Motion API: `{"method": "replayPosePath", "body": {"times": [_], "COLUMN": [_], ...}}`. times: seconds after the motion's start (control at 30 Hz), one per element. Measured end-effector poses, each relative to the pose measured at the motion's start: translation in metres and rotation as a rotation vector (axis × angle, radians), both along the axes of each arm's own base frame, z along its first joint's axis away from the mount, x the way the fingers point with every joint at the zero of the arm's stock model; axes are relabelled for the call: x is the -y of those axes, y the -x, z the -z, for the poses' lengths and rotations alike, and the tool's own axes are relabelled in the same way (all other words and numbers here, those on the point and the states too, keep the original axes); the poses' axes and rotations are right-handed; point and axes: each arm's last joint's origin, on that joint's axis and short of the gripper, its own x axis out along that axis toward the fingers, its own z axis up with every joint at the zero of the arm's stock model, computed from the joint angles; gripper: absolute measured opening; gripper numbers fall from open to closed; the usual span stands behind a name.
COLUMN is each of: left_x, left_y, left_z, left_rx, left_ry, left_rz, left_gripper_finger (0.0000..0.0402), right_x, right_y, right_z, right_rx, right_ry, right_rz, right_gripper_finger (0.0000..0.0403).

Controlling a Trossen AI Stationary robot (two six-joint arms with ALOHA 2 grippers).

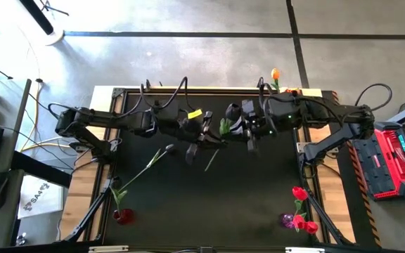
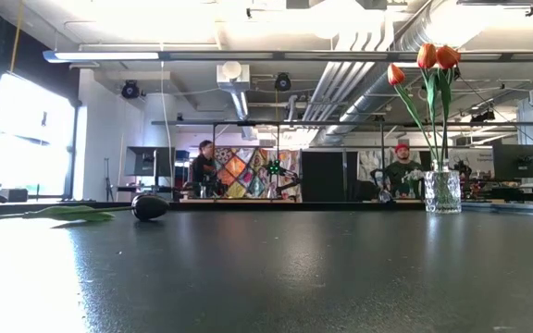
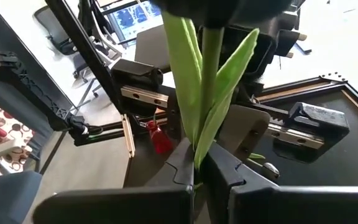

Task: Sort flowers into vase by color
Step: Put the top black tulip into the red flower vase

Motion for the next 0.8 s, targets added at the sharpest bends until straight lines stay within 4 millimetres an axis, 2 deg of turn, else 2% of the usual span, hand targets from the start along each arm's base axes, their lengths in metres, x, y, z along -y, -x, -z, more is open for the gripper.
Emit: {"method": "replayPosePath", "body": {"times": [0.13,0.23,0.4,0.5,0.63,0.73,0.8], "left_x": [-0.002,-0.006,-0.008,-0.009,-0.009,-0.002,0.006], "left_y": [0.004,0.016,0.048,0.071,0.109,0.131,0.141], "left_z": [-0.003,-0.012,-0.037,-0.051,-0.073,-0.077,-0.073], "left_rx": [-0.007,-0.018,0.010,0.017,0.045,0.020,-0.006], "left_ry": [-0.008,-0.018,-0.101,-0.138,-0.148,-0.157,-0.169], "left_rz": [-0.057,-0.252,-0.536,-0.626,-0.718,-0.794,-0.831], "left_gripper_finger": [0.0003,0.0002,0.0001,0.0001,0.0000,0.0000,0.0000], "right_x": [0.001,0.002,-0.004,-0.006,-0.010,-0.012,-0.013], "right_y": [0.001,0.009,0.032,0.042,0.048,0.051,0.052], "right_z": [0.001,-0.002,-0.008,-0.011,-0.008,-0.006,-0.005], "right_rx": [-0.016,-0.014,-0.017,-0.005,-0.036,-0.057,-0.063], "right_ry": [-0.036,-0.023,0.021,0.045,0.057,0.056,0.059], "right_rz": [0.064,0.157,0.246,0.330,0.351,0.362,0.364], "right_gripper_finger": [0.0018,0.0045,0.0102,0.0131,0.0154,0.0161,0.0162]}}
